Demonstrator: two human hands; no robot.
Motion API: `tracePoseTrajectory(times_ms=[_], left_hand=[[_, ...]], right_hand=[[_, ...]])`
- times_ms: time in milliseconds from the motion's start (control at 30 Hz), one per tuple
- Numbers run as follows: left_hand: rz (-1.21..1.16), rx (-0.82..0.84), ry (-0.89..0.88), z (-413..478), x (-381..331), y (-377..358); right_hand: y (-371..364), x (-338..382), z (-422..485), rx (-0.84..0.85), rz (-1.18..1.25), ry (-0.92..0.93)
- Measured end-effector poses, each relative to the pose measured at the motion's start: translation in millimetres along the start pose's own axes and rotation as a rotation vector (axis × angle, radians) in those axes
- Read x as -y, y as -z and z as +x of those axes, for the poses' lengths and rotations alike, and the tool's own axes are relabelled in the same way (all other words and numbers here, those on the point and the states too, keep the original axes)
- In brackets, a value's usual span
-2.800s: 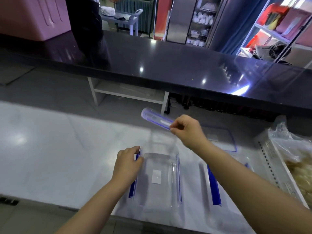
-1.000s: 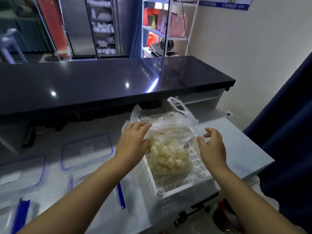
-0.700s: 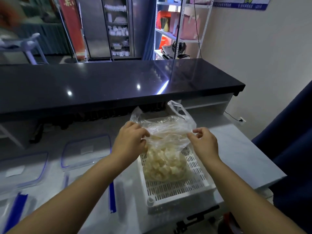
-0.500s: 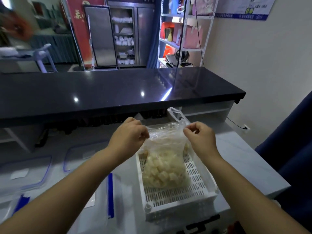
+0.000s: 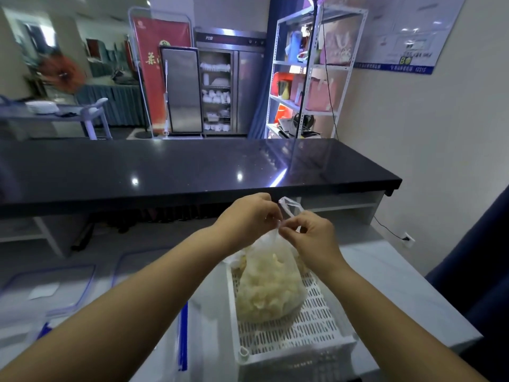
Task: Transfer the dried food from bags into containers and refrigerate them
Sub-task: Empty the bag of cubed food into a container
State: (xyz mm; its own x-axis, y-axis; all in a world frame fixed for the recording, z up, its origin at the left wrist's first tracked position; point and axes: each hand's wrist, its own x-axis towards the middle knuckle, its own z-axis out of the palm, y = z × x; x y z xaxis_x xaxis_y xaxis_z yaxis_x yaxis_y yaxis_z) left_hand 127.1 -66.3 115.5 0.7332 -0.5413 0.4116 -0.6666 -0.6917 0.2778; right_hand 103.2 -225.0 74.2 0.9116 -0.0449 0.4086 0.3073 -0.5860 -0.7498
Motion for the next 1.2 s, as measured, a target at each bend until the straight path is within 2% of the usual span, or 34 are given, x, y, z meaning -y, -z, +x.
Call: tracePoseTrajectory(times_ms=[167,333,433,533,633,767,967,1200], left_hand=[[-0.065,-0.085,0.074,4,1,-4],[-0.234,-0.240,0.167,4,-1,5],[-0.287,-0.352,0.232,-1,3,12],[-0.376,-0.399,0.306,-13,13,23],[-0.492,-0.432,0.369,-29,25,37],[-0.598,-0.512,0.506,-58,50,58],[-0.652,-0.556,0.643,-128,85,70],[-0.645,-0.546,0.782,-191,114,57]], right_hand=[[-8,-14,-22,-0.113,0.213,-0.124],[-41,-47,-64,-0.092,-0.070,-0.095],[-56,-46,-66,-0.168,-0.115,-0.084],[-65,-35,-55,-0.321,-0.098,0.033],[-72,-20,-42,-0.344,-0.081,0.098],[-85,-1,-31,-0.234,0.010,0.088],[-109,34,-28,0.051,0.161,0.007],[-141,49,-34,0.286,0.068,0.089]])
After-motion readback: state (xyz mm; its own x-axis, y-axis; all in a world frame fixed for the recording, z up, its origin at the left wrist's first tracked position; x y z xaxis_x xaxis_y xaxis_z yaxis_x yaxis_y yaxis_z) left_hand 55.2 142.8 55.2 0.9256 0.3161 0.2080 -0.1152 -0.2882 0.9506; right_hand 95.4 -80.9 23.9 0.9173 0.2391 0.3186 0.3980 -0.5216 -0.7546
